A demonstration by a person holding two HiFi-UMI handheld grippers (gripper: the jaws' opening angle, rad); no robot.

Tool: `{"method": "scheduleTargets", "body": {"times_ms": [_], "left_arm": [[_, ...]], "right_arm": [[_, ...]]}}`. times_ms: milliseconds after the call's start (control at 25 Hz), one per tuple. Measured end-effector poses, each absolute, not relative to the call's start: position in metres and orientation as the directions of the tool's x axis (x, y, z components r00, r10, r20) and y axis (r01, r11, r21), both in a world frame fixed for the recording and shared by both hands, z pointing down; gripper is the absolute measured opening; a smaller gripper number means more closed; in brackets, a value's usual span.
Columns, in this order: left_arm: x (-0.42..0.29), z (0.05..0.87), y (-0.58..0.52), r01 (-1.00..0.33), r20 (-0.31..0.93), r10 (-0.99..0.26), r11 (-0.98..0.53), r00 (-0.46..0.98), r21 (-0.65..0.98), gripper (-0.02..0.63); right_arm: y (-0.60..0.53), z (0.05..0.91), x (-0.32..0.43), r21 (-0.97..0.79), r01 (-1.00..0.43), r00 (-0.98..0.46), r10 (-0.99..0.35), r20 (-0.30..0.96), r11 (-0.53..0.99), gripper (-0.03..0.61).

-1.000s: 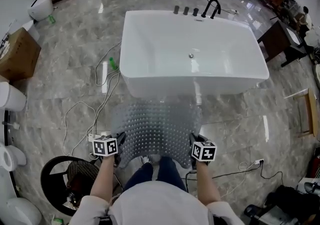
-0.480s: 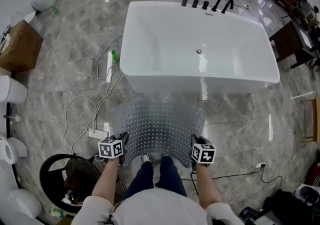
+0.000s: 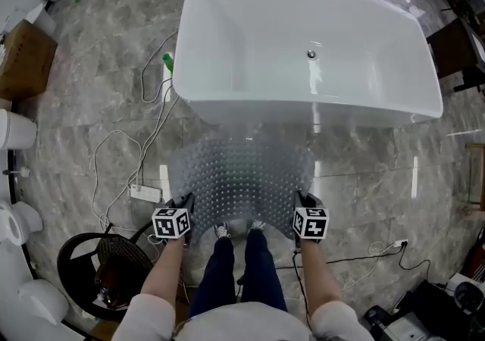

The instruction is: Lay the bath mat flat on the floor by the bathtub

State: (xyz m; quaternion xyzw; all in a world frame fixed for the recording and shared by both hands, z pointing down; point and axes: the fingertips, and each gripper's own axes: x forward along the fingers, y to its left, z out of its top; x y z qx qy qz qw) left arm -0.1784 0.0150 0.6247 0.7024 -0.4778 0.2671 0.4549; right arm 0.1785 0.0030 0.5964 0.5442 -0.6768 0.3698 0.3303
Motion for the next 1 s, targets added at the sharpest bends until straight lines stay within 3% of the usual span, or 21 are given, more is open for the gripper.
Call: {"method": "scheduleTargets", "body": {"times_ms": [1000], "left_arm": [[-0.168, 0.854, -0.019, -0.934, 0.874, -0.332, -0.162, 0.355, 0.318, 0.041]], "right_arm": [[-0.027, 0.834, 0.213, -0.104, -0.990, -0.132, -0.386, 0.913, 0.094, 0.037]]}}
